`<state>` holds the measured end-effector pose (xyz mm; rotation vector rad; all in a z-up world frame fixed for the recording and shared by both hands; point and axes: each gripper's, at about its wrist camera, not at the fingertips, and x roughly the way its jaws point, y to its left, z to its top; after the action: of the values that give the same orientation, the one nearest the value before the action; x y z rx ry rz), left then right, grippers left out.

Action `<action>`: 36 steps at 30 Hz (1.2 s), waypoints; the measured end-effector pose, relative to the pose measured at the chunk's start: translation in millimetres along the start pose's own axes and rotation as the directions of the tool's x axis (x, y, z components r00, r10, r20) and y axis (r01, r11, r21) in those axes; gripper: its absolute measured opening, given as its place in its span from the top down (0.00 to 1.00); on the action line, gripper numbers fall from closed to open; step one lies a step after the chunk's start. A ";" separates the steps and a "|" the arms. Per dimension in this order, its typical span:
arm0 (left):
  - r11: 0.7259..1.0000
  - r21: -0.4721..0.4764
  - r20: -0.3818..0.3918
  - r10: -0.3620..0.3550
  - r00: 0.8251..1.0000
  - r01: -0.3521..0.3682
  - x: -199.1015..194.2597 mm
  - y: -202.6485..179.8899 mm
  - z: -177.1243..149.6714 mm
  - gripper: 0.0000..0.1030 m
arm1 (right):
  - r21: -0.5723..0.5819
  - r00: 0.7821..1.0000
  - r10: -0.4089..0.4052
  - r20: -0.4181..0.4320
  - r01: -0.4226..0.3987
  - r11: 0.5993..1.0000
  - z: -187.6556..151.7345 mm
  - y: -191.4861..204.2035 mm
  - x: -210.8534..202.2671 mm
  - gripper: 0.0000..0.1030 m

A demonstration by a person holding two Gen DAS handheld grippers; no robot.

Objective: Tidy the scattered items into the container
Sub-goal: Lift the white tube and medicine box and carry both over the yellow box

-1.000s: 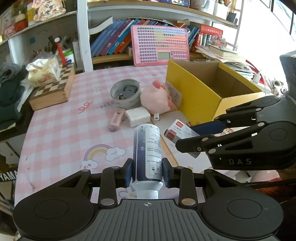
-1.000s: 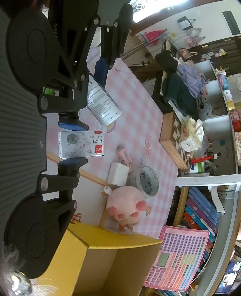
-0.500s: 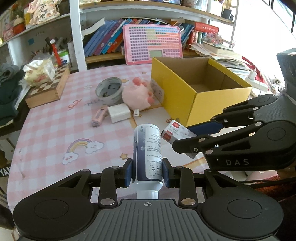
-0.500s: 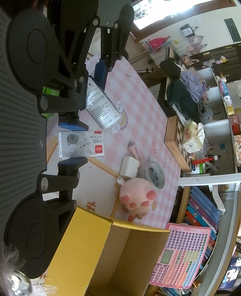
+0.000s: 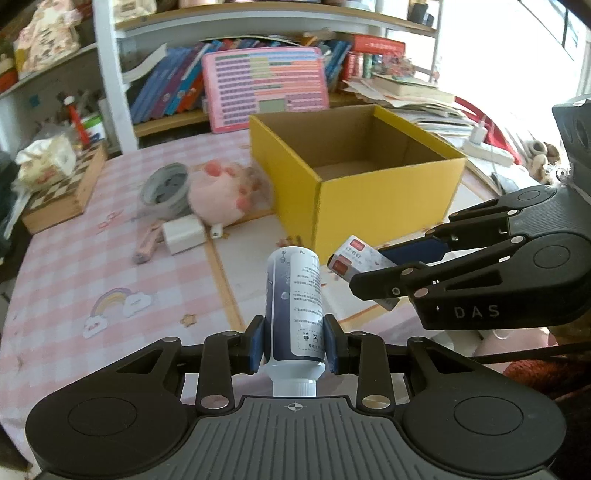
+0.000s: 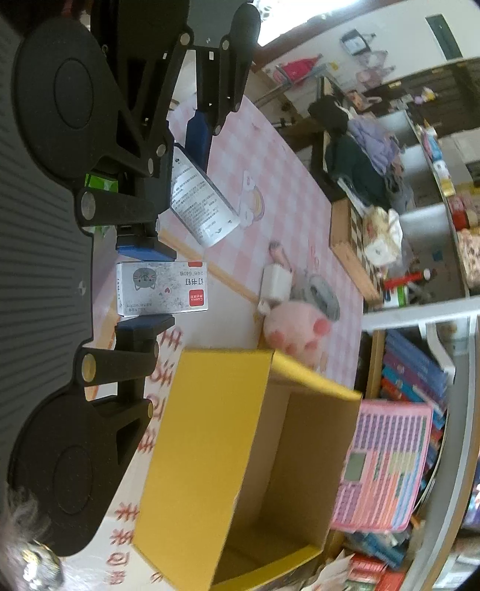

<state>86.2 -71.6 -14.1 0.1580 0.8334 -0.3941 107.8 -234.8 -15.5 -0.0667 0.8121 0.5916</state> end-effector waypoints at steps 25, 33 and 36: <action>0.982 0.156 -0.003 -0.111 0.994 0.110 30.8 -70.6 35.2 0.70 | 0.145 0.989 -0.146 0.028 0.141 0.979 -35.0 -69.3 -50.2 0.73; 0.977 0.175 0.014 -0.125 0.992 0.120 32.5 -77.4 43.7 0.70 | 0.167 0.985 -0.172 0.028 0.165 0.972 -34.9 -82.0 -55.1 0.72; 0.975 0.184 0.033 -0.131 0.991 0.123 32.8 -77.1 49.9 0.70 | 0.165 0.981 -0.189 0.043 0.180 0.970 -30.9 -84.1 -57.8 0.73</action>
<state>109.5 -165.8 -4.1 0.2649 0.7650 -0.5925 100.1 -341.0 -10.3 0.0228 0.7846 0.3493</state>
